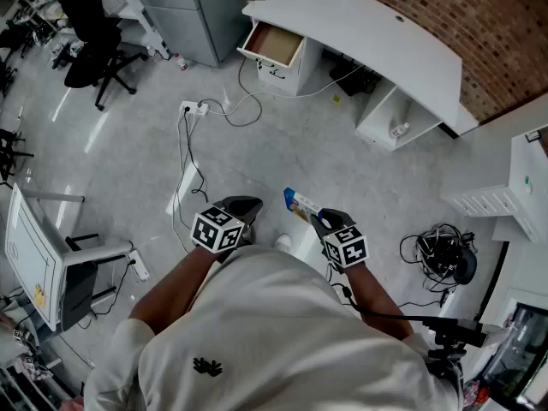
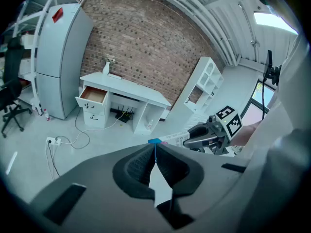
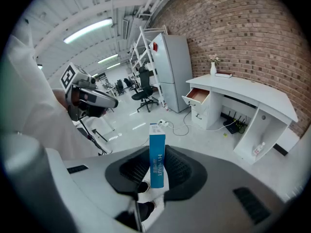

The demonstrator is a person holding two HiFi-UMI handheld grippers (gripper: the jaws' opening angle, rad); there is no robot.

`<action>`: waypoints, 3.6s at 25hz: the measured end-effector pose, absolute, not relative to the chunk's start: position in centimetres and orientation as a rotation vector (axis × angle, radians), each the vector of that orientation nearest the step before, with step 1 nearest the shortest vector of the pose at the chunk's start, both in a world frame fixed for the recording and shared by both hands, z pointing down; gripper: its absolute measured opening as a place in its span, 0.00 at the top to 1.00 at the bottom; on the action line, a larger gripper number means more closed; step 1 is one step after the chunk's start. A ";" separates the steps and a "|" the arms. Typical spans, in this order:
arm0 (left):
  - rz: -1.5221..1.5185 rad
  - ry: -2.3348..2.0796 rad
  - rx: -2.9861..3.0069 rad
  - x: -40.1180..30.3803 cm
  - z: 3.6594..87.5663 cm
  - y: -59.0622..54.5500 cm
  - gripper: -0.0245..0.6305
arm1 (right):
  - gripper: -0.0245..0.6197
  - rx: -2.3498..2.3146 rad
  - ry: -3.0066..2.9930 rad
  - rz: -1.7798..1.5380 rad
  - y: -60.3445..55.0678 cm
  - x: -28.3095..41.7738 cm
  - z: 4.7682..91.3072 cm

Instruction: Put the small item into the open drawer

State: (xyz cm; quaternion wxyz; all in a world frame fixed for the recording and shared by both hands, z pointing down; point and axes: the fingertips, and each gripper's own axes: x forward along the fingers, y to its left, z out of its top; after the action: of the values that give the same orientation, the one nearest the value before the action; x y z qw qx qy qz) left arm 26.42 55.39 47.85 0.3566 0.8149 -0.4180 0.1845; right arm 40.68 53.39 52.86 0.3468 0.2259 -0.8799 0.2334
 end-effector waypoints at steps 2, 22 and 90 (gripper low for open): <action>0.499 -1.092 2.105 25.6 48.3 55.5 0.92 | 0.79 0.586 -2.296 0.601 53.3 40.1 52.9; 0.437 -1.063 2.164 20.0 49.8 47.0 0.92 | 0.79 0.682 -2.218 0.655 45.8 35.6 55.7; 0.643 -1.070 2.189 -24.0 52.6 -17.9 0.92 | 0.79 1.417 -1.647 1.169 -32.9 4.2 78.0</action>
State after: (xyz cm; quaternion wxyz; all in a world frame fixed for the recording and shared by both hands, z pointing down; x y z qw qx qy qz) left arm -24.04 -17.89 52.63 0.3056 0.8271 -0.4043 0.2429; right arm 4.16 -32.93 78.02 0.3307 0.5421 -0.6301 0.4470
